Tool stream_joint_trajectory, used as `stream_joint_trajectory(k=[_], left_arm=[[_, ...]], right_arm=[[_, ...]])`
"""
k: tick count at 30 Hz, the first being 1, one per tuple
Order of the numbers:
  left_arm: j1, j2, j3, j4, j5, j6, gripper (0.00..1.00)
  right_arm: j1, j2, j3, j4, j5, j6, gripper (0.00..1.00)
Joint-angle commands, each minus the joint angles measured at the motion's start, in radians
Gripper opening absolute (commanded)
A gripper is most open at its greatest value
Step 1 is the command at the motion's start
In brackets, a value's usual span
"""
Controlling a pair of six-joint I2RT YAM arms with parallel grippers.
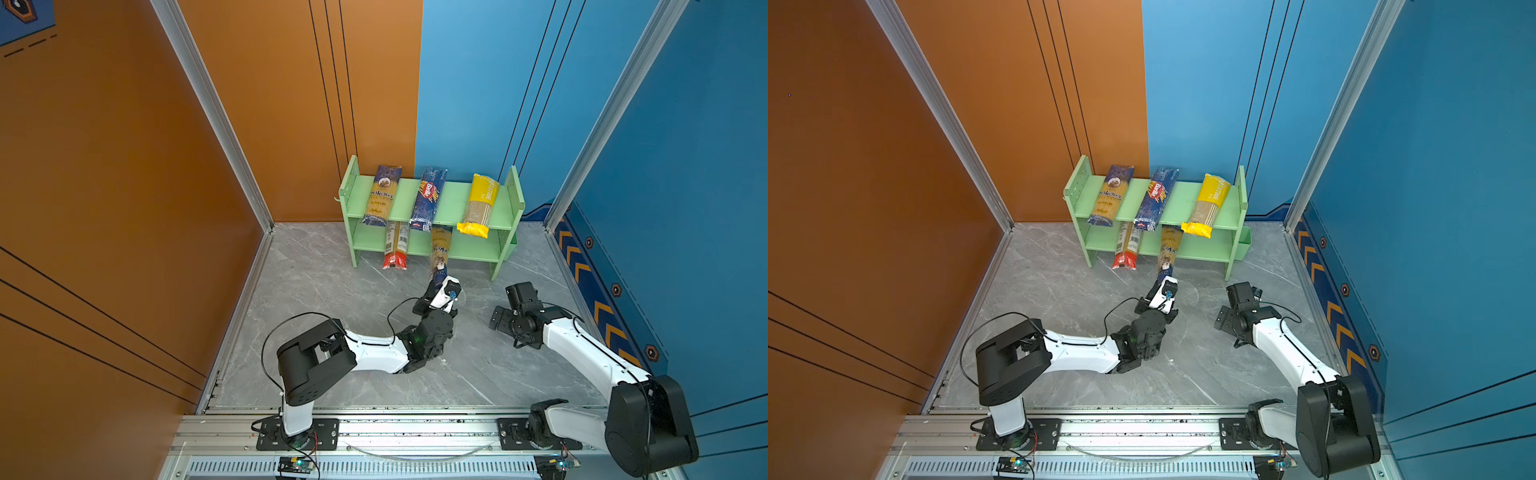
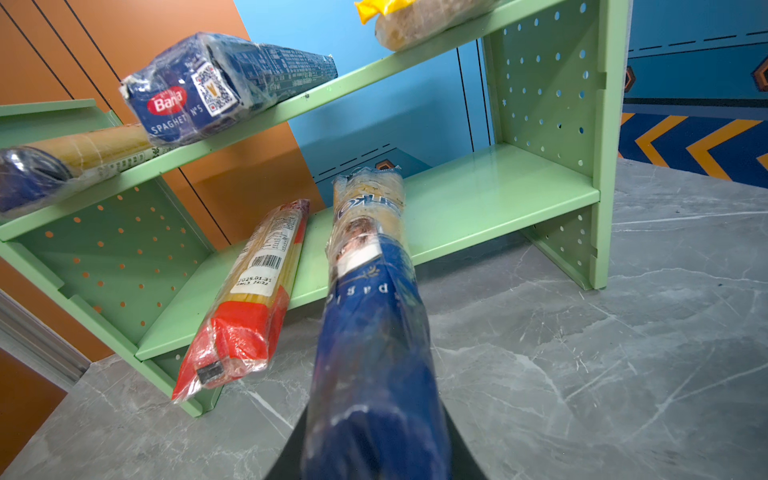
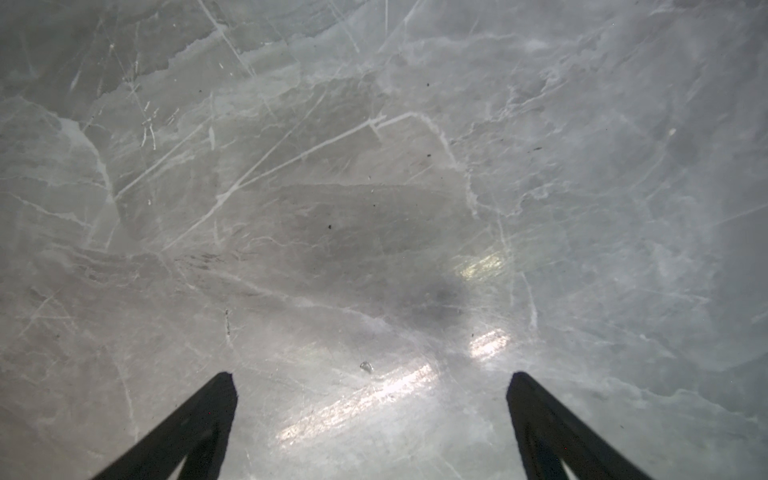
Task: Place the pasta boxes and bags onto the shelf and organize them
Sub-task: 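Push the blue-and-yellow bag onto the lower tier beside the red-and-white bag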
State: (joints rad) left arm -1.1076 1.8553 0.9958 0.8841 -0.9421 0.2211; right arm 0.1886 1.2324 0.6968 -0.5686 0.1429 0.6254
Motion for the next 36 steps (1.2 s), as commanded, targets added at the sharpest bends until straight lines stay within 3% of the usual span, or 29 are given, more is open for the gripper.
stream_joint_trajectory(k=[1, 36], left_arm=[[0.017, -0.003, 0.086, 0.154, 0.027, 0.008, 0.0], [0.098, 0.156, 0.248, 0.09, 0.101, -0.04, 0.0]], right_arm=[[-0.008, -0.014, 0.013, -0.038, 0.02, -0.012, 1.0], [-0.044, -0.042, 0.001, -0.048, 0.011, -0.029, 1.0]])
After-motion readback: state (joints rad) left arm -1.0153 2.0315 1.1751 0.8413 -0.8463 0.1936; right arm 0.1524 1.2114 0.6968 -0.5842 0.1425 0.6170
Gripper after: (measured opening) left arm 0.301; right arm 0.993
